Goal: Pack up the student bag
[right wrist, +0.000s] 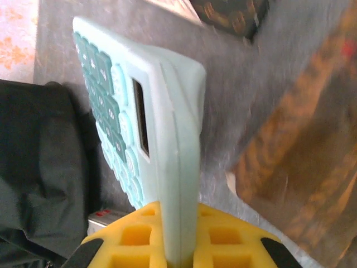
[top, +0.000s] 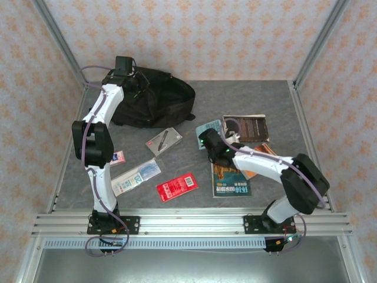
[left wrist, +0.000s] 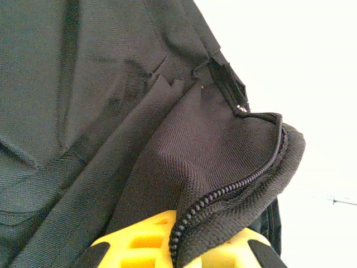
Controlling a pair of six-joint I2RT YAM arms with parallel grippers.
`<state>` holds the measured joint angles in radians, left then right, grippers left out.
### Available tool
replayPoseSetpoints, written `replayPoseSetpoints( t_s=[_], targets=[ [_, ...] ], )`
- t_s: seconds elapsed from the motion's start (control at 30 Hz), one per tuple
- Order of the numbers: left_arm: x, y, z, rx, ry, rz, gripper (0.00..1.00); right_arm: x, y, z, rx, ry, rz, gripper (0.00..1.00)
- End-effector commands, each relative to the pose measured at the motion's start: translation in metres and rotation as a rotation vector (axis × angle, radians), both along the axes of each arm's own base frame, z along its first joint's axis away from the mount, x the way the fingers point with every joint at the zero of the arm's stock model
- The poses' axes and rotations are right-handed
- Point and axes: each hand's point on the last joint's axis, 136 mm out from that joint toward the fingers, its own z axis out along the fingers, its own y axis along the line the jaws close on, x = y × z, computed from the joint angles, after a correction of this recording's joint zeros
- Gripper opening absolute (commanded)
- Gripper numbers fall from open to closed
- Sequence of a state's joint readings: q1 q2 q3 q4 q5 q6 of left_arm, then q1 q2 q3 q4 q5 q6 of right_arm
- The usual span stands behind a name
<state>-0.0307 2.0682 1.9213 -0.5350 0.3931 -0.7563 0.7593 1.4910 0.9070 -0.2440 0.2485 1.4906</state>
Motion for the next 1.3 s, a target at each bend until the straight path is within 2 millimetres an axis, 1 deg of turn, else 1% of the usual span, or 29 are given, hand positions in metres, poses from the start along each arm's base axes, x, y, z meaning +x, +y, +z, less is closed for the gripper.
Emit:
replayPoseSetpoints(
  t_s=[0.0,0.1,0.17,0.2,0.23,0.27,0.33,0.43,0.47,0.57,0.67,0.77,0.87,1.0,1.07,1.13,1.2,1.27],
  targets=[
    [-0.012,-0.013,0.061,0.033,-0.112,-0.059,0.0,0.013,-0.03,0.07,-0.292,-0.119,0.132,0.0],
    [-0.019,-0.017,0.077,0.069,-0.14,-0.08,0.0,0.02,-0.035,0.123,-0.455,-0.19,0.248,0.0],
    [-0.024,-0.018,0.087,0.082,-0.165,-0.091,0.0,0.025,-0.029,0.147,-0.512,-0.208,0.346,0.0],
    [-0.025,-0.017,0.085,0.09,-0.166,-0.091,0.0,0.028,-0.024,0.156,-0.522,-0.216,0.397,0.0],
    [-0.031,-0.018,0.102,0.094,-0.201,-0.094,0.0,0.03,-0.02,0.163,-0.517,-0.221,0.441,0.0],
    [-0.034,-0.018,0.109,0.104,-0.215,-0.1,0.0,0.033,-0.011,0.17,-0.499,-0.229,0.496,0.0],
    [-0.04,-0.021,0.121,0.119,-0.23,-0.118,0.0,0.039,0.011,0.178,-0.44,-0.236,0.619,0.0],
    [-0.047,-0.03,0.132,0.123,-0.229,-0.159,0.0,0.046,0.045,0.18,-0.345,-0.217,0.762,0.0],
    [-0.049,-0.034,0.135,0.119,-0.231,-0.175,0.0,0.048,0.058,0.178,-0.3,-0.211,0.807,0.0],
    [-0.056,-0.044,0.14,0.132,-0.229,-0.211,0.0,0.053,0.088,0.162,-0.191,-0.155,0.894,0.0],
    [-0.062,-0.052,0.144,0.136,-0.226,-0.235,0.0,0.059,0.108,0.145,-0.128,-0.106,0.949,0.0],
    [-0.068,-0.067,0.147,0.131,-0.228,-0.27,0.0,0.067,0.115,0.131,-0.11,-0.062,0.943,0.0],
    [-0.074,-0.082,0.146,0.13,-0.224,-0.3,0.0,0.077,0.114,0.118,-0.094,-0.024,0.894,0.0],
    [-0.078,-0.098,0.14,0.114,-0.211,-0.332,0.0,0.098,0.112,0.095,0.038,0.086,0.797,0.0],
    [-0.079,-0.103,0.138,0.103,-0.207,-0.342,0.0,0.111,0.115,0.088,0.083,0.103,0.761,0.0],
    [-0.079,-0.108,0.136,0.093,-0.208,-0.347,0.0,0.125,0.124,0.082,0.14,0.106,0.742,0.0],
    [-0.079,-0.11,0.134,0.079,-0.208,-0.349,0.0,0.143,0.133,0.07,0.204,0.123,0.71,0.0],
    [-0.078,-0.112,0.135,0.063,-0.216,-0.351,0.0,0.159,0.148,0.062,0.281,0.118,0.702,0.0]
  ],
)
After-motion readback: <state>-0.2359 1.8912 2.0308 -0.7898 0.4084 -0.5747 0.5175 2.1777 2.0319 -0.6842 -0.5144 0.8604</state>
